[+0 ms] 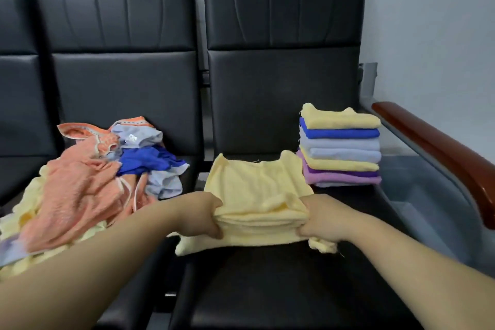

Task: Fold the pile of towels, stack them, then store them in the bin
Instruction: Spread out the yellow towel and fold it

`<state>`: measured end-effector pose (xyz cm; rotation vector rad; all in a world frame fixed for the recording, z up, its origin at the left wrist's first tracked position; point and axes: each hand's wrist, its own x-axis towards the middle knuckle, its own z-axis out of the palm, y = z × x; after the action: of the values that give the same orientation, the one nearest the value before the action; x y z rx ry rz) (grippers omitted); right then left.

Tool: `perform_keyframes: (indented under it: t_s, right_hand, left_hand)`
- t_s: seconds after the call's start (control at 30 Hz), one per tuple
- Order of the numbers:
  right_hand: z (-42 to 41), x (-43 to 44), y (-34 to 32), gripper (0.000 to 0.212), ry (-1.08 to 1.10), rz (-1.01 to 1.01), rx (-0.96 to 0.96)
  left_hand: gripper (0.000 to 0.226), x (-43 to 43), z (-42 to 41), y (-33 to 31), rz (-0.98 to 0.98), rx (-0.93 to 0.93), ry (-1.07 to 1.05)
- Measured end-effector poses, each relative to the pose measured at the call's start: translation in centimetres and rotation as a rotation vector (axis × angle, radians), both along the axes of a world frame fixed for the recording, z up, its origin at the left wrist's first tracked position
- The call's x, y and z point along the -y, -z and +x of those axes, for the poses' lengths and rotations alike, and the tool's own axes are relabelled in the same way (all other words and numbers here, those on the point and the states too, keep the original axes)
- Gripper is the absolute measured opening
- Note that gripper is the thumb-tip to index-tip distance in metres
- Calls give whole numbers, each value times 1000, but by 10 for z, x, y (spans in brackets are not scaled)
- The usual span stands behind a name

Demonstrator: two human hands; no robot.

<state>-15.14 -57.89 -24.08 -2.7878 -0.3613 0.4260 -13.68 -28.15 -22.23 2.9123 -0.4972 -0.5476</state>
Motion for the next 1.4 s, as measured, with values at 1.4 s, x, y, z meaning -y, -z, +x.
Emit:
perform_keyframes:
  t_s: [1.4]
  right_hand:
    - [-45,13,-25,31,-53,-39,-368]
  left_hand:
    - [33,-27,-33,-1,-261,-463,8]
